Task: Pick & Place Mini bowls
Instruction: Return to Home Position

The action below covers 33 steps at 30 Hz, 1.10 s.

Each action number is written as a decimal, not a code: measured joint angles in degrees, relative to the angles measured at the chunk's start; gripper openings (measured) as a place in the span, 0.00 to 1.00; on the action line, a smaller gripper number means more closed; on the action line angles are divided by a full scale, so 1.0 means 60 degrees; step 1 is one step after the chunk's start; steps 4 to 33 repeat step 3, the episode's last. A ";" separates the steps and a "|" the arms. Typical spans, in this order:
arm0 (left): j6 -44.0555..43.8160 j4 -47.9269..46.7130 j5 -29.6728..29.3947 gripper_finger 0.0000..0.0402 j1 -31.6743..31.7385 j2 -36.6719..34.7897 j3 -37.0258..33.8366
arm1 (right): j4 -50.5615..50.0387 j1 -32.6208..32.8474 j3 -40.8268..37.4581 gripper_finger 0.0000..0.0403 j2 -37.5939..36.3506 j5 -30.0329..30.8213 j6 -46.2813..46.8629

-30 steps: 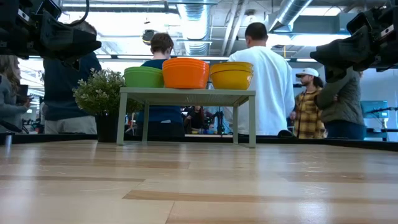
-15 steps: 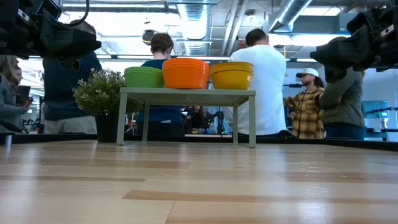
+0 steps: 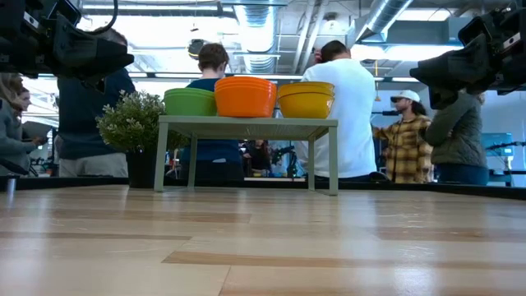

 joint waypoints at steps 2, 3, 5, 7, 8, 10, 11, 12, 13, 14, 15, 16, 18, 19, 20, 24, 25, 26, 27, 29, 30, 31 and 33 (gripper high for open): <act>0.0000 -0.0001 0.0000 0.27 -0.0001 0.0001 0.0000 | 0.0000 0.0003 0.0000 0.26 0.0000 0.0000 0.0000; 0.0000 -0.0001 0.0000 0.27 -0.0001 0.0001 0.0000 | 0.0000 0.0000 0.0000 0.26 -0.0003 0.0003 0.0000; 0.0000 -0.0001 0.0000 0.27 -0.0001 0.0001 0.0000 | 0.0000 0.0000 0.0000 0.26 -0.0003 0.0003 0.0000; 0.0000 -0.0001 0.0000 0.27 -0.0001 0.0001 0.0000 | 0.0000 0.0000 0.0000 0.26 -0.0003 0.0003 0.0000; 0.0000 -0.0001 0.0000 0.27 -0.0001 0.0001 0.0000 | 0.0000 0.0000 0.0000 0.26 -0.0003 0.0003 0.0000; 0.0000 -0.0001 0.0000 0.27 -0.0001 0.0001 0.0000 | 0.0000 0.0000 0.0000 0.26 -0.0003 0.0003 0.0000; 0.0000 -0.0001 0.0000 0.27 -0.0001 0.0001 0.0000 | 0.0000 0.0000 0.0000 0.26 -0.0003 0.0003 0.0000; 0.0000 -0.0001 0.0000 0.27 -0.0001 0.0001 0.0000 | 0.0000 0.0000 0.0000 0.26 -0.0003 0.0003 0.0000; 0.0000 -0.0001 0.0000 0.27 -0.0001 0.0001 0.0000 | 0.0000 0.0000 0.0000 0.26 -0.0003 0.0003 0.0000; 0.0000 -0.0001 0.0000 0.27 -0.0001 0.0001 0.0000 | 0.0000 0.0000 0.0000 0.26 -0.0003 0.0003 0.0000; 0.0000 -0.0001 0.0000 0.27 -0.0001 0.0001 0.0000 | 0.0000 0.0000 0.0000 0.26 -0.0003 0.0003 0.0000; 0.0000 -0.0001 0.0000 0.27 -0.0001 0.0001 0.0000 | 0.0000 0.0000 0.0000 0.26 -0.0003 0.0003 0.0000; 0.0000 -0.0001 0.0000 0.27 -0.0001 0.0001 0.0000 | 0.0000 0.0000 0.0000 0.26 -0.0003 0.0003 0.0000; 0.0000 -0.0001 0.0000 0.27 -0.0001 0.0001 0.0000 | 0.0000 0.0000 0.0000 0.26 -0.0003 0.0003 0.0000; 0.0000 -0.0001 0.0000 0.27 -0.0001 0.0001 0.0000 | 0.0000 0.0000 0.0000 0.26 -0.0003 0.0003 0.0000; 0.0000 -0.0001 0.0000 0.27 -0.0001 0.0001 0.0000 | 0.0000 0.0000 0.0000 0.26 -0.0003 0.0003 0.0000; 0.0000 -0.0001 0.0000 0.27 -0.0001 0.0001 0.0000 | 0.0000 0.0000 0.0000 0.26 -0.0003 0.0003 0.0000; 0.0000 -0.0001 0.0000 0.27 -0.0001 0.0001 0.0000 | 0.0000 0.0000 0.0000 0.26 -0.0003 0.0003 0.0000; 0.0000 -0.0001 0.0000 0.27 -0.0001 0.0001 0.0000 | 0.0000 0.0000 0.0000 0.26 -0.0003 0.0003 0.0000; 0.0000 -0.0001 0.0000 0.27 -0.0001 0.0001 0.0000 | 0.0000 0.0000 0.0000 0.26 -0.0003 0.0003 0.0000; 0.0000 -0.0001 0.0000 0.27 -0.0001 0.0001 0.0000 | 0.0000 0.0000 0.0000 0.26 -0.0003 0.0003 0.0000; 0.0000 -0.0001 0.0000 0.27 -0.0001 0.0001 0.0000 | 0.0000 0.0000 0.0000 0.26 -0.0003 0.0003 0.0000; 0.0000 -0.0001 0.0000 0.27 -0.0001 0.0001 0.0000 | 0.0000 0.0000 0.0000 0.26 -0.0003 0.0003 0.0000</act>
